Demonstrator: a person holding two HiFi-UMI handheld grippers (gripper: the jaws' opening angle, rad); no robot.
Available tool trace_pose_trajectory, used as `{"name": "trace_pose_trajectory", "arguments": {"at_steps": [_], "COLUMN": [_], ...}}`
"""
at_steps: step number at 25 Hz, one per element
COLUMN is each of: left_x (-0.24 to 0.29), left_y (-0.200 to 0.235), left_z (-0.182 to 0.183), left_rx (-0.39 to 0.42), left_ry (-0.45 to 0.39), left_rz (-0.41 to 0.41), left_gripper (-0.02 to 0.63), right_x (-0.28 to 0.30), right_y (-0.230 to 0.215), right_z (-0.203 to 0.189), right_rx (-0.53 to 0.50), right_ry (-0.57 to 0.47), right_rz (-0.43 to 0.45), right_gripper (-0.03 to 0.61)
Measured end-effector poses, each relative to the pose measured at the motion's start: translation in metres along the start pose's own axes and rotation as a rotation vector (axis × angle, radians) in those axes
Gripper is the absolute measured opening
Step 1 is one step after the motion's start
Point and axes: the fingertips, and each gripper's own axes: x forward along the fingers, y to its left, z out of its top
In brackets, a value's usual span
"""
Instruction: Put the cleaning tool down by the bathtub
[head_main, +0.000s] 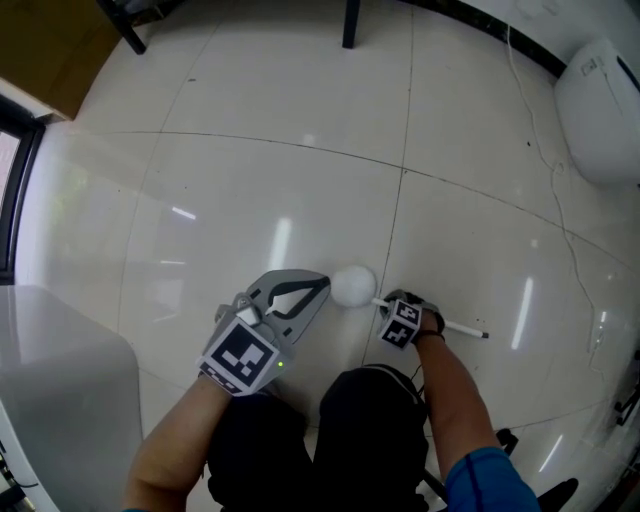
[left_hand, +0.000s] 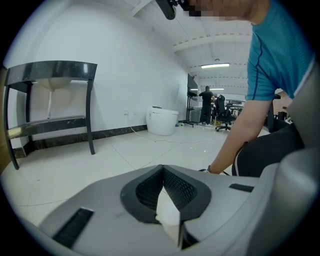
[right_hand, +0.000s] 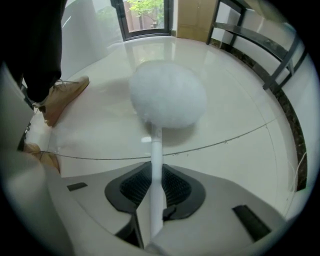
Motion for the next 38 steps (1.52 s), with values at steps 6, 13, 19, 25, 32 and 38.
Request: {"name": "trace_pose_trajectory", "arguments": {"at_steps": [6,13,19,25,32,38], "left_x": [-0.001,-0.013,-0.047,-0.11,-0.213,-0.314], "left_y": [0.009,0.034,0.062,0.057,0.052,0.036], "left_z": [0.004,0.005,0.054,0.154,0.281,0.379], "left_rx": [-0.01,-0.024,-0.051,-0.058,-0.118,-0.126], "left_ry": [-0.034,-0.075,-0.126,-0.184,-0.246,-0.253], "left_rz": [0.033,0.127,0.252,0.36,0.464,0.523], "left_gripper": [-0.009,-0.009,-0.009,-0.009,-0.009,-0.009], "right_x": [-0.037,-0.136,-0.28,-0.472,-0.652,-0.809], "right_y": [-0.011,-0.068,-0.096,-0.08,-0.055,-0.03], "right_z": [0.01,0.056,0.121,0.176,0.208,0.248], "right_rx": [0.052,0.113,0.181,0.304,0.513,0.569], "right_ry": [-0.069,-0.279,-0.542,-0.803,-0.932,-1.063], "right_rz": [-0.075,-0.303,-0.524,-0.616,-0.614,-0.655], "right_gripper": [0.086,0.086,0.086,0.084,0.084,0.084]}}
